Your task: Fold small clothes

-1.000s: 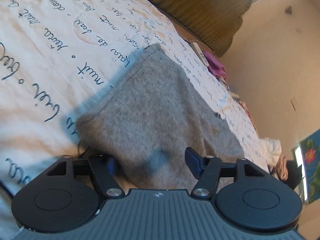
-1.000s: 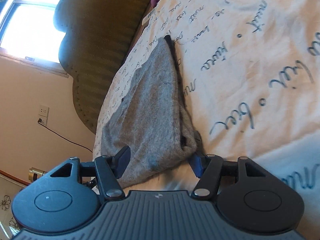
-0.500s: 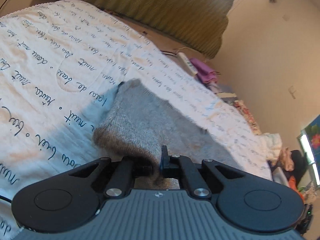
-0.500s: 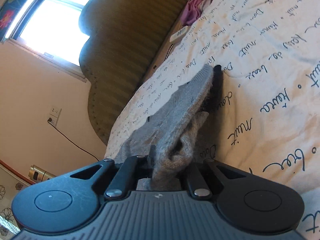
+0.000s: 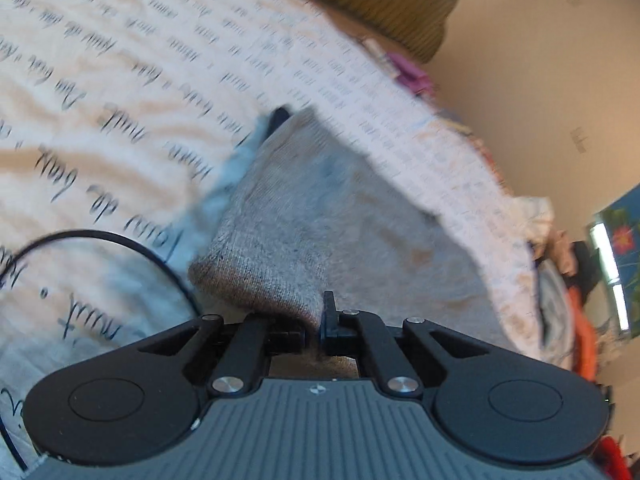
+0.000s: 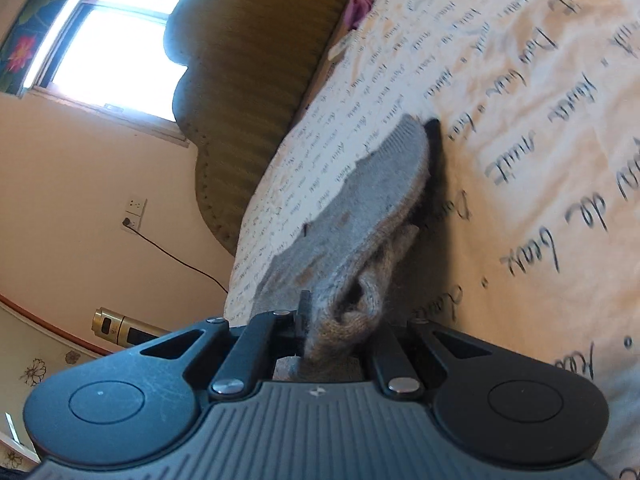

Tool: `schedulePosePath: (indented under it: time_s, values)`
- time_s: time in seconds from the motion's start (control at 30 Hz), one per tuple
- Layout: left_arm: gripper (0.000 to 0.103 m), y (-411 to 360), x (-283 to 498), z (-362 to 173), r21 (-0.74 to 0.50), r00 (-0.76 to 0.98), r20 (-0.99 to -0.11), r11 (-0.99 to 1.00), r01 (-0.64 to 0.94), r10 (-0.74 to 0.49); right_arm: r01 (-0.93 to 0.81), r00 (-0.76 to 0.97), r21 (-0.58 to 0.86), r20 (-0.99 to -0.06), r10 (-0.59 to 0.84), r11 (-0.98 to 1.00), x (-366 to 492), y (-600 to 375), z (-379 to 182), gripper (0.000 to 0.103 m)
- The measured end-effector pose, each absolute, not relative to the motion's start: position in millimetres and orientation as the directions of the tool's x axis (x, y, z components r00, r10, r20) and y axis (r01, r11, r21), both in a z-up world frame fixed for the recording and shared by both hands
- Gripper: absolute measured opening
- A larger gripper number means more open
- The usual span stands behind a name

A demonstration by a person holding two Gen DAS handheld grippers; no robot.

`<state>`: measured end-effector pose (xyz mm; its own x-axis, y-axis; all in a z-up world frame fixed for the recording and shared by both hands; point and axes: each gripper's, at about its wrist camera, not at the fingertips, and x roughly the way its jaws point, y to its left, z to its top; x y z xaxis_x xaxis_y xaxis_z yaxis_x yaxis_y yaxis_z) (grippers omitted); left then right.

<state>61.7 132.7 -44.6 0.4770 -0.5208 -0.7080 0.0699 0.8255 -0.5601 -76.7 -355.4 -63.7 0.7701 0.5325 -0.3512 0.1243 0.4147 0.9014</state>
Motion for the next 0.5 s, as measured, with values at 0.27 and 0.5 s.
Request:
schedulePosePath:
  time_s: [0.27, 0.5]
  values:
    - [0.038, 148.4, 54.6, -30.5, -0.335, 0.520, -0.760, 0.920, 0.202, -0.391, 0.223, 0.729, 0.827, -0.493, 0.475, 0.516, -74.8, -377.6, -66.3, 0.021]
    - [0.040, 115.6, 115.1, 8.4, -0.111, 0.710, -0.651, 0.959, 0.263, -0.270, 0.098, 0.779, 0.716, -0.487, 0.394, 0.691, -16.0, -405.2, -19.7, 0.037]
